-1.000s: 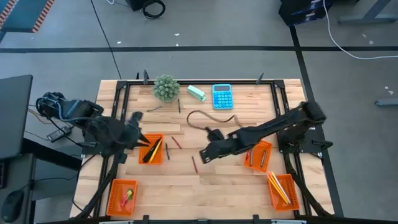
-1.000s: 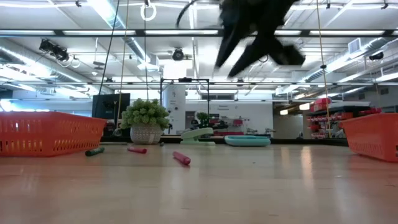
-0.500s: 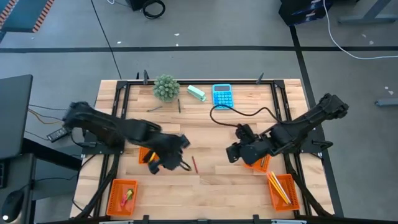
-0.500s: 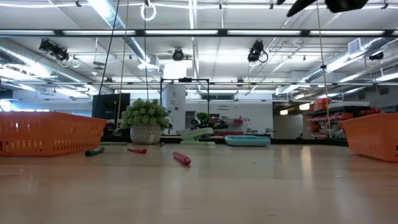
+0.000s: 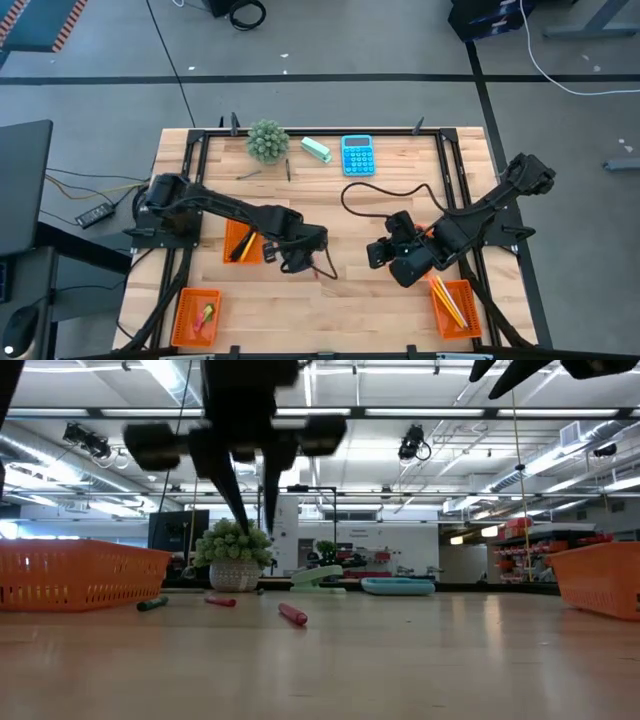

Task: Sort crayons/erasers/pens/pencils in bins
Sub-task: Put the bottom red crayon into the top right orange basket

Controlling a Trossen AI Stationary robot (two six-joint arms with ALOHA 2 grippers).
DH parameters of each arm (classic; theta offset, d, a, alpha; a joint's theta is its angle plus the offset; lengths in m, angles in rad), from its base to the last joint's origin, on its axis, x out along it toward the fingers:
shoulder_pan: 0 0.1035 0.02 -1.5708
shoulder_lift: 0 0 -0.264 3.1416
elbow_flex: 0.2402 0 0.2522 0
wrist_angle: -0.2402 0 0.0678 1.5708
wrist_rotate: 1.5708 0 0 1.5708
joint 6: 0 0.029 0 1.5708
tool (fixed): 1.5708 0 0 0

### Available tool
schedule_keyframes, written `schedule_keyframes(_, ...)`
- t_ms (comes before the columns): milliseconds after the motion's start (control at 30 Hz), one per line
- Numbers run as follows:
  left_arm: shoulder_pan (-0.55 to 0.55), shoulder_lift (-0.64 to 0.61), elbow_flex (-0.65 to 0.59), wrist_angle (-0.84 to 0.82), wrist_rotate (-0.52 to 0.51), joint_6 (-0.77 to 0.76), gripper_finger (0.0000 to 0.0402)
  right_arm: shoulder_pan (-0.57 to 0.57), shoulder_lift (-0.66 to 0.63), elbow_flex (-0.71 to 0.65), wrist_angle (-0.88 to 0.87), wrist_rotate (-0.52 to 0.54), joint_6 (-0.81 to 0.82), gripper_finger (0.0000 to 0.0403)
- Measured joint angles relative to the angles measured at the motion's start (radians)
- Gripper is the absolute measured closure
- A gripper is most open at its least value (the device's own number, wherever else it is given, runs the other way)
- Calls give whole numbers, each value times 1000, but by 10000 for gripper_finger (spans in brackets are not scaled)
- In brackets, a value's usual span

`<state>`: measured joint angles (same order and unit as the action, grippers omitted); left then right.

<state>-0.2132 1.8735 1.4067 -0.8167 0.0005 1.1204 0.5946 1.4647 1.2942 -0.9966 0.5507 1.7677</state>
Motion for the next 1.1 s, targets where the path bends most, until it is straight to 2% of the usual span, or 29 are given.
schedule_keyframes(100, 21, 40, 0, 47, -12, -19, 316, 8, 10, 0, 0, 16, 59, 285)
schedule_keyframes(333, 26, 71, 0, 157, 9, -35, 315, 2, 15, 0, -2, 33, 65, 285)
schedule_keyframes(500, 25, 72, 0, 117, 57, -34, 310, 2, 15, -4, -7, 51, 66, 285)
schedule_keyframes(933, 16, 135, 0, 103, 56, -6, 310, 2, 15, -8, -6, 78, 95, 285)
schedule_keyframes(1100, 1, 140, 0, 154, 54, -14, 306, 4, 15, -9, -7, 77, 107, 285)
